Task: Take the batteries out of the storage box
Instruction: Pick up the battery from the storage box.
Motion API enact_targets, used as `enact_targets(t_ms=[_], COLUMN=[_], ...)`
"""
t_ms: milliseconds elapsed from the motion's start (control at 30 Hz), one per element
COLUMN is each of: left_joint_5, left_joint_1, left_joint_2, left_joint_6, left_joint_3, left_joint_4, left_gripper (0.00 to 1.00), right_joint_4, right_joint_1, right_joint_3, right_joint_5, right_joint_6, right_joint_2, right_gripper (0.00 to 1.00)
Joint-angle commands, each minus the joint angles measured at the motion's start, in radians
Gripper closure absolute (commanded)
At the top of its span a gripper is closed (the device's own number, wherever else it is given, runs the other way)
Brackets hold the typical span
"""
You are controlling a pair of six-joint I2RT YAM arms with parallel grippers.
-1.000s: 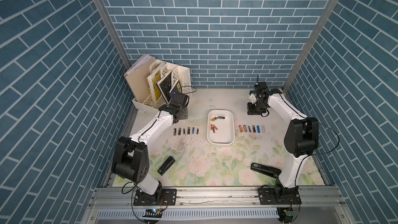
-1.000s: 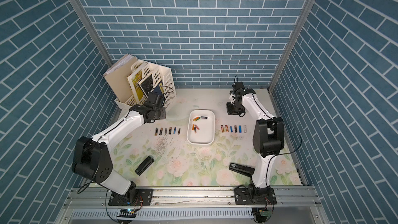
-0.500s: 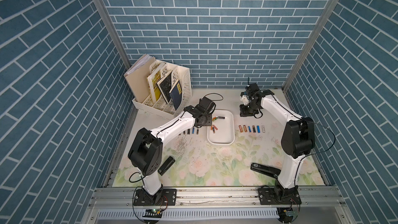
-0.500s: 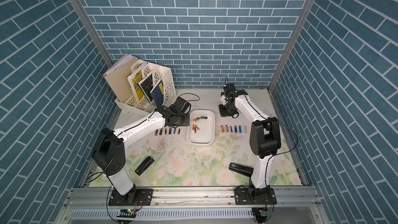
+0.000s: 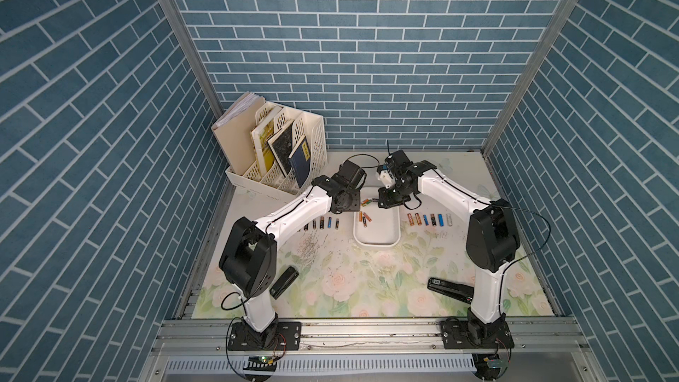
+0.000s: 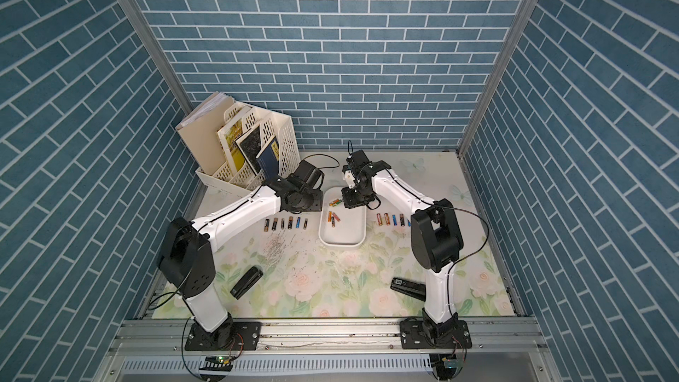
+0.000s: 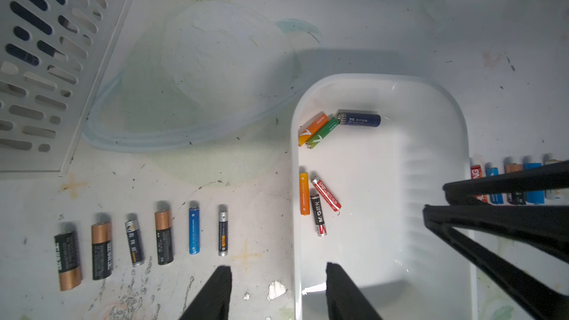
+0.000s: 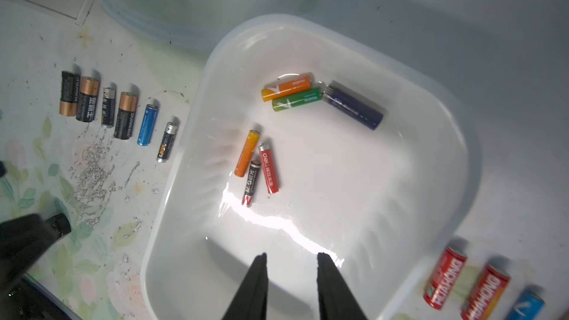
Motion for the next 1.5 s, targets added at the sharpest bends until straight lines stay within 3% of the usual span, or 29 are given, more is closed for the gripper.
enact_targets(t_ms=[0, 500, 1467], left_joint_5=[-0.001, 0.007, 0.009], left_joint_1=[0.020, 0.024, 0.027], left_joint_2=[-0.034, -0.040, -0.057], left_joint_6=[0.020, 0.022, 0.023], left_joint_3=[-0.019, -0.044, -0.092], left_joint_4=[-0.023, -0.019, -0.005], left_gripper=[0.45, 0.45, 0.45], right_joint_4=[0.043, 0.051, -0.050], right_joint_1=[0.025, 0.073, 0.092], right_joint_3=[0.032, 0.106, 0.111], right_joint_5=[-0.031, 0.034, 0.262], right_joint_6=[0.034, 0.027, -0.012], right_joint_2=[0.070, 0.229, 0.297], right_gripper=[0.69, 0.68, 0.76])
